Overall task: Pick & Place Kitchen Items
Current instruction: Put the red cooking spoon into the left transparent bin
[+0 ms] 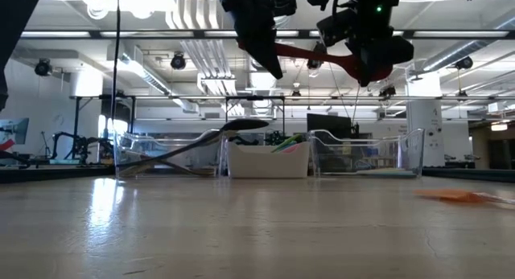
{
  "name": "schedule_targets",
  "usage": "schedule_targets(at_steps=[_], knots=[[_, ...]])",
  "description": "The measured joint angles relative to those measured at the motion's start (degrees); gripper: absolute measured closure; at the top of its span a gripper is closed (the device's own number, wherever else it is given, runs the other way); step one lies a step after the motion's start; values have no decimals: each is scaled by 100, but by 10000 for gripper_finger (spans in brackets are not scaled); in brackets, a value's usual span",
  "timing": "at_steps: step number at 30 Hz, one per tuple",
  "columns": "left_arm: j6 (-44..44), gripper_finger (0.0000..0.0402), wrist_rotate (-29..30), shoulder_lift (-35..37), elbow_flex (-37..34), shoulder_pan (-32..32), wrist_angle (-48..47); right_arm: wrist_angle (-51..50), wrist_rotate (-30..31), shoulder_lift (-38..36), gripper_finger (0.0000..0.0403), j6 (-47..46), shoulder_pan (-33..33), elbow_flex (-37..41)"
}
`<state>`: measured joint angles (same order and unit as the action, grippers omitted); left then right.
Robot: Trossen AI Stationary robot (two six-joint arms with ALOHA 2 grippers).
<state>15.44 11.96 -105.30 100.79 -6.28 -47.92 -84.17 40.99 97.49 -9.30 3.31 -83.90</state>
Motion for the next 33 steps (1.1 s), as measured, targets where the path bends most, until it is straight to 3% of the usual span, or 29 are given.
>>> schedule_targets(at_steps=[7, 18, 22, 27, 33], knots=[[-4, 349, -30, 2, 0, 0, 6, -8, -85, 0, 366, -17, 1, 1], [-20, 350, -30, 23, 10, -172, 30, -546, -76, -220, 230, -900, 17, -24], [-168, 350, 102, 48, -129, -313, -11, -585, -127, -509, 206, -1217, 42, -15], [-197, 350, 674, 145, -463, -584, -111, -587, -136, -1094, 192, -1614, 53, 68], [-444, 350, 604, 778, -1326, -977, 449, -565, -133, -1914, 187, -2292, 57, 454]])
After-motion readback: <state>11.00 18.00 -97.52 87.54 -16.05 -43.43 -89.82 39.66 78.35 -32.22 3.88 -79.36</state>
